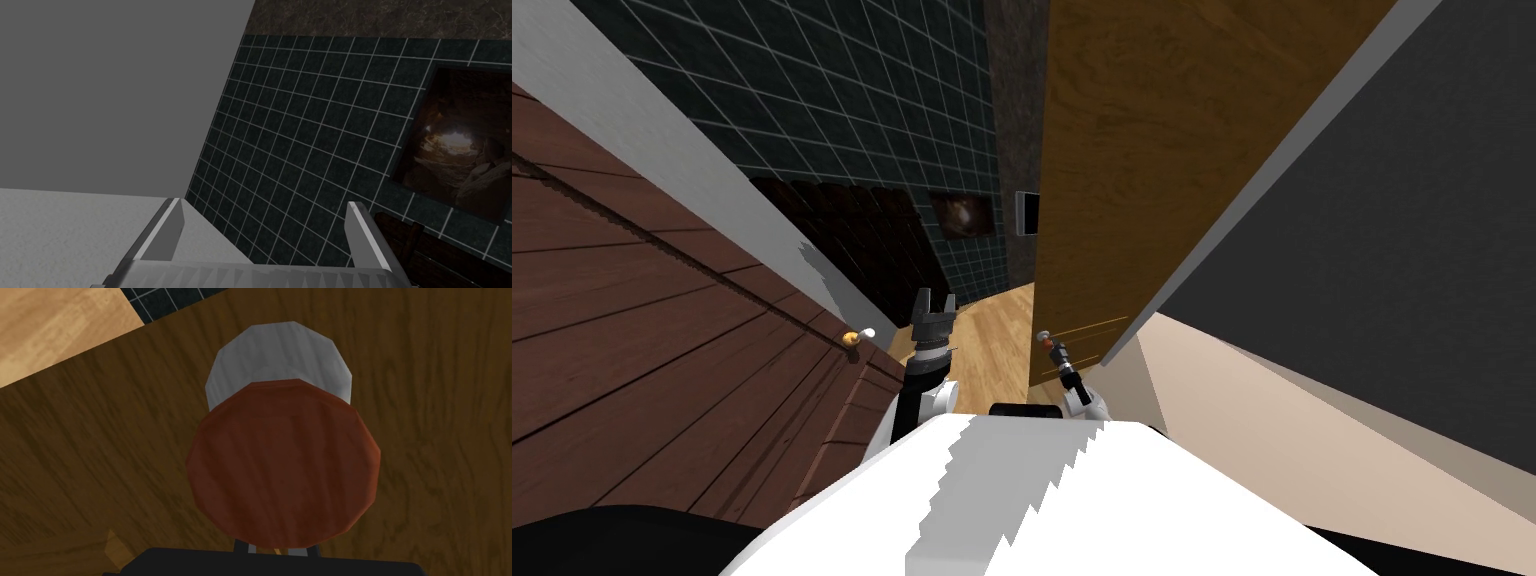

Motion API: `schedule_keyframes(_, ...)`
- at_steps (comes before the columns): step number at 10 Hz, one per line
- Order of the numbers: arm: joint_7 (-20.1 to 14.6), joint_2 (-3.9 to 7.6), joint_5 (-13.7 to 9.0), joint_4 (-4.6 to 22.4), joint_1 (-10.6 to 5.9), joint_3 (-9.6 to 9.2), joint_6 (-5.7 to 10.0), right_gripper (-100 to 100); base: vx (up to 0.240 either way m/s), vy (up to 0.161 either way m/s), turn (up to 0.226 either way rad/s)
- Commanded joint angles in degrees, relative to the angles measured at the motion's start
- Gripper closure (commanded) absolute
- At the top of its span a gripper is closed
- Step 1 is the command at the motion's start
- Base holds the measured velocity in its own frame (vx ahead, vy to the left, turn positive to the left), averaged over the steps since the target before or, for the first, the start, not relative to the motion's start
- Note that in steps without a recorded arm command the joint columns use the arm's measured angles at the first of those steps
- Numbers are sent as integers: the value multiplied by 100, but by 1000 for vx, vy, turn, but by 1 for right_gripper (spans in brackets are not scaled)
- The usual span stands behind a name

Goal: Push the door open

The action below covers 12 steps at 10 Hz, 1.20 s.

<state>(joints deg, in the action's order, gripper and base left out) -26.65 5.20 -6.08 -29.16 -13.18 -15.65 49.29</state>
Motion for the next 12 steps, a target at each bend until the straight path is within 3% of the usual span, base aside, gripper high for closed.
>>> schedule_keyframes(1, -286, -39, -99, -96, -73, -60, 36, 100, 41, 28, -58)
schedule_keyframes(3, -307, -39, -99, -96, -73, -60, 36, 100, 24, 19, -12)
schedule_keyframes(4, -307, -39, -99, 141, -73, -60, 36, 100, 11, 3, 19)
schedule_keyframes(5, -530, -48, -199, 285, -128, -79, 113, -100, -16, -22, 28)
schedule_keyframes(12, -1525, -86, -592, 115, -44, -268, 63, -100, -66, -45, 33)
